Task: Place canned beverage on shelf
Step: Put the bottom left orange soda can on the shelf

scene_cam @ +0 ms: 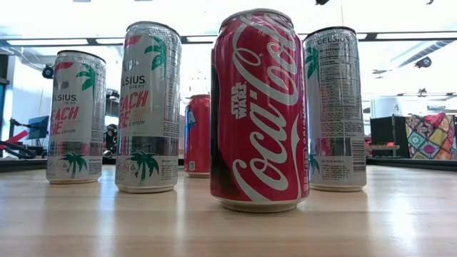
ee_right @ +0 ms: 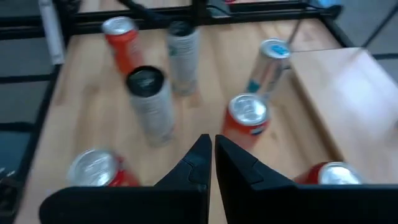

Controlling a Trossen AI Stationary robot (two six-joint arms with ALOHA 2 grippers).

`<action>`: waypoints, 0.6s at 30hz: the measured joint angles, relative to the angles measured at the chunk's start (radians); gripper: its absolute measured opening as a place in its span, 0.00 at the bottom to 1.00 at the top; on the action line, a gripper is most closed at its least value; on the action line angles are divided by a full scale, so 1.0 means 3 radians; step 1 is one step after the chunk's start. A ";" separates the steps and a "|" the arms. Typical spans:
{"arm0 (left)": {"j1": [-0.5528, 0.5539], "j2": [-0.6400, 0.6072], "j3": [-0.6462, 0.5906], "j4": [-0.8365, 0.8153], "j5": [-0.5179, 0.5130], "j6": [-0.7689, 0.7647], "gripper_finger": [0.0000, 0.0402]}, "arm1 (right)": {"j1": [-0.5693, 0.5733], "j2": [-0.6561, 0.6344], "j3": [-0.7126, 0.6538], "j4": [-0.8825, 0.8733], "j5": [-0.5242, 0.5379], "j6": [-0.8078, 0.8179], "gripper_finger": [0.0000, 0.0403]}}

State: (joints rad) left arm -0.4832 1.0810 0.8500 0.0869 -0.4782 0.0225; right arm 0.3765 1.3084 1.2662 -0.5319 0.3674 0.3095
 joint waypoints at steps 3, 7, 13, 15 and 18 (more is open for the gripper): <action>-0.0077 0.0139 0.0181 -0.0192 -0.0006 -0.0106 0.09 | 0.0201 0.0020 -0.0032 -0.0005 -0.0003 0.0123 0.03; -0.0215 0.0248 0.0339 -0.0463 -0.0010 -0.0247 0.09 | 0.0471 0.0060 -0.0035 -0.0005 -0.0030 0.0319 0.03; -0.0366 0.0307 0.0381 -0.0522 -0.0032 -0.0311 0.09 | 0.0792 0.0097 -0.0038 -0.0006 -0.0025 0.0502 0.03; -0.0393 0.0326 0.0380 -0.0523 -0.0031 -0.0344 0.09 | 0.0871 0.0097 -0.0050 0.0002 0.0003 0.0534 0.03; -0.0419 0.0368 0.0378 -0.0510 -0.0031 -0.0384 0.09 | 0.0993 0.0097 -0.0140 0.0096 0.0113 0.0528 0.03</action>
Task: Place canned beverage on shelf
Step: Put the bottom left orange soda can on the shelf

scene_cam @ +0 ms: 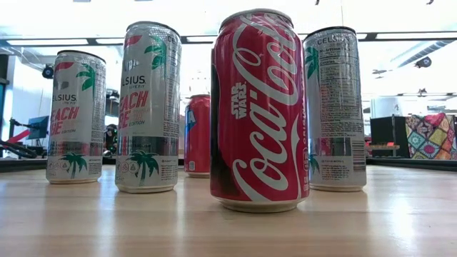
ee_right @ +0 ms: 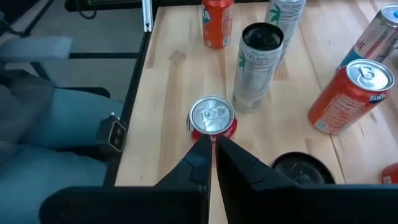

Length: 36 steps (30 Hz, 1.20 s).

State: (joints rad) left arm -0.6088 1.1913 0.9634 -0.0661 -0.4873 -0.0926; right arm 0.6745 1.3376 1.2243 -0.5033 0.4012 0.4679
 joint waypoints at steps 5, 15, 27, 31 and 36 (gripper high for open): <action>-0.0044 0.0129 -0.0005 0.0060 0.0000 -0.0024 0.09 | 0.0206 0.0000 -0.0238 0.0283 0.0259 0.0013 0.03; -0.0114 0.0315 0.0017 0.0123 0.0001 -0.0434 0.09 | 0.0379 0.0011 -0.0921 0.1511 0.0506 -0.0450 0.03; -0.0143 0.0295 0.0017 -0.0264 0.0318 -0.2106 0.09 | 0.0375 0.0011 -0.1223 0.2416 0.0689 -0.1303 0.03; -0.0165 0.0284 0.0017 -0.0570 0.0625 -0.2647 0.09 | 0.0375 0.0011 -0.1220 0.2413 0.0685 -0.1303 0.03; -0.0176 0.0282 0.0017 -0.0792 0.0740 -0.3015 0.09 | 0.0375 0.0011 -0.1217 0.2420 0.0685 -0.1301 0.03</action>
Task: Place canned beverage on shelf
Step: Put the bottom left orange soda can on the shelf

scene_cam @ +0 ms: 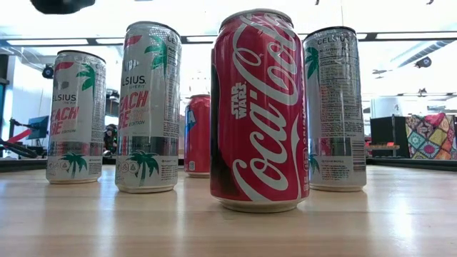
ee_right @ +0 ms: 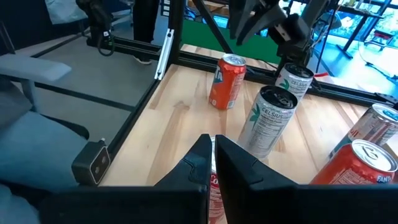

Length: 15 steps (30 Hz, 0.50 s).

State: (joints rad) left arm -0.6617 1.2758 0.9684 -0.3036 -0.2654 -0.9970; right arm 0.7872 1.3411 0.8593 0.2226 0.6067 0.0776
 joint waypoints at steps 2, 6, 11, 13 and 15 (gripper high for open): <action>-0.0003 -0.0004 0.0000 -0.0088 0.0095 -0.0195 0.09 | 0.0000 0.0000 0.0000 0.0006 0.0000 0.0000 0.03; -0.0114 0.0049 0.0181 -0.0616 0.0149 -0.0847 0.09 | 0.0000 0.0000 0.0000 0.0087 -0.0003 0.0001 0.03; -0.0286 0.0354 0.0928 -0.1698 0.0144 -0.1011 0.01 | 0.0000 0.0000 0.0001 0.0117 -0.0004 0.0000 0.03; -0.0333 0.0498 0.1237 -0.2323 0.0142 -0.1011 0.01 | 0.0000 0.0000 0.0001 0.0144 -0.0004 -0.0003 0.03; -0.0347 0.0650 0.1466 -0.2902 0.0252 -0.1086 0.00 | 0.0000 0.0000 0.0003 0.0150 -0.0005 -0.0001 0.03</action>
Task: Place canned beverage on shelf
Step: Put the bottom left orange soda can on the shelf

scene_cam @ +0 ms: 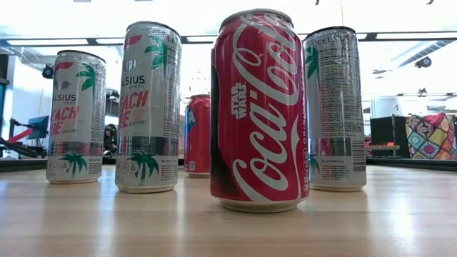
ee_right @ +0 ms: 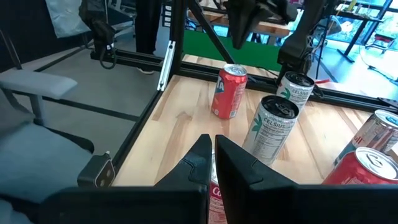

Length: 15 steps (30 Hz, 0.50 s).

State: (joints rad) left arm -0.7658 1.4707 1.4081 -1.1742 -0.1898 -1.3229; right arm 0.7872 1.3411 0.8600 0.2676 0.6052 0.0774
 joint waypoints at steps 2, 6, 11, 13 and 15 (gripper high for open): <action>-0.0005 0.0121 0.0146 -0.0405 0.0197 -0.0144 0.00 | 0.0000 0.0000 0.0000 0.0000 -0.0003 0.0001 0.03; -0.0005 0.0241 0.0241 -0.0695 0.0449 -0.0186 0.00 | 0.0000 0.0000 0.0000 0.0000 -0.0004 0.0001 0.03; -0.0005 0.0216 0.0208 -0.0693 0.0449 -0.0204 0.00 | 0.0000 0.0000 0.0000 0.0001 -0.0005 0.0001 0.03; -0.0011 0.0178 0.0191 -0.0693 0.0365 -0.0258 0.00 | 0.0000 0.0000 0.0000 0.0001 -0.0004 0.0002 0.03; -0.0011 0.0159 0.0190 -0.0714 0.0292 -0.0284 0.00 | 0.0000 -0.0001 0.0000 0.0001 -0.0004 0.0001 0.03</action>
State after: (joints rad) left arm -0.7692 1.5186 1.4651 -1.3884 -0.1021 -1.4080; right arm 0.7872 1.3407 0.8600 0.2680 0.6040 0.0776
